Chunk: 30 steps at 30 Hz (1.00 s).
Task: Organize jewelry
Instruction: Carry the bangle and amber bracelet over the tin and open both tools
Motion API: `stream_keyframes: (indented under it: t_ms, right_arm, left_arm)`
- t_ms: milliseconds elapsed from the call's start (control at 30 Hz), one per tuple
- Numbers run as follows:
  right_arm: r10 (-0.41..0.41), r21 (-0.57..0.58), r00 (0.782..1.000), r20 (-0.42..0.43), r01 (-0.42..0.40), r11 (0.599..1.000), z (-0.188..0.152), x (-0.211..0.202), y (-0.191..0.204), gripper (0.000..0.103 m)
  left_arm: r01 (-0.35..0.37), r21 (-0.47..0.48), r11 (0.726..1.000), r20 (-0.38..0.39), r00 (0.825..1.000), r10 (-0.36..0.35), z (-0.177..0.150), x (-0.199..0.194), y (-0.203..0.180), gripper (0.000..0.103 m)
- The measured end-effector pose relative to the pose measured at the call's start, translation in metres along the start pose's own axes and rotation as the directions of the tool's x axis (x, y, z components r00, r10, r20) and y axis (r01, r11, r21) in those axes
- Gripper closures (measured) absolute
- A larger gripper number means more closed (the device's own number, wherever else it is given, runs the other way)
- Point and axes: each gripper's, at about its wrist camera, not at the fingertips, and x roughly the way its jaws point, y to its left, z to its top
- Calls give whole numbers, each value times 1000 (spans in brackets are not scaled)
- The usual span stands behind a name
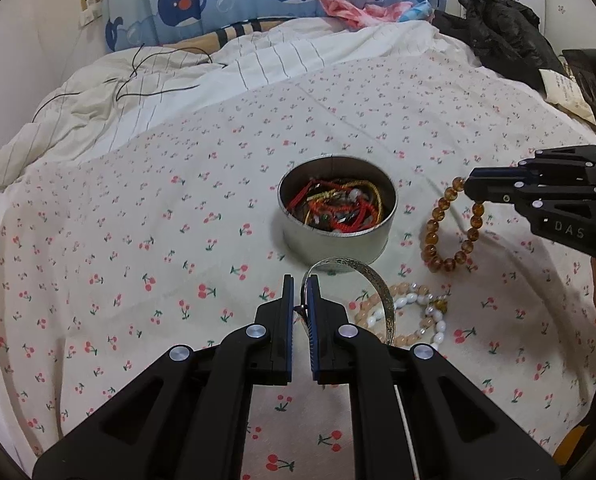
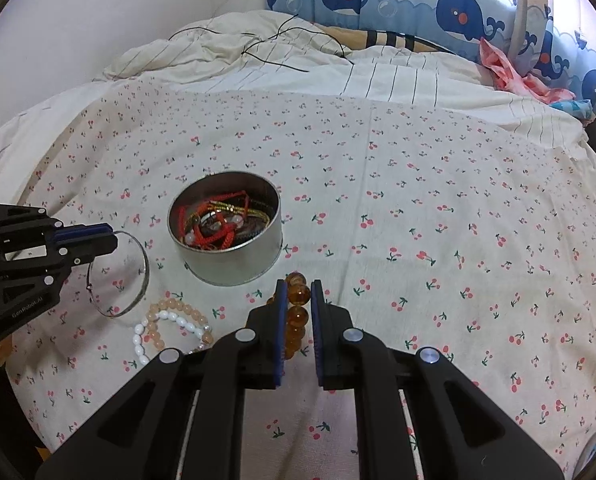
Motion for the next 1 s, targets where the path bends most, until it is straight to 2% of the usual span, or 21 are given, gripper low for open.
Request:
stream_keyframes:
  t_ms: [267, 500, 733, 1000]
  right_arm:
    - [4, 13, 999, 35, -5, 1000, 8, -11, -2, 91]
    - [6, 33, 997, 78, -9, 999, 21, -22, -5, 91]
    - [16, 61, 994, 112, -23, 998, 30, -31, -11, 91]
    - [42, 94, 989, 144, -56, 994, 37, -34, -14, 91]
  left_arm:
    - [24, -18, 1000, 45, 999, -23, 19, -8, -2, 97]
    - [75, -132, 988, 80, 995, -65, 42, -6, 19, 97]
    - [119, -232, 965, 66, 992, -107, 51, 13, 34, 97]
    - [142, -273, 951, 57, 990, -131, 61, 32, 29, 97]
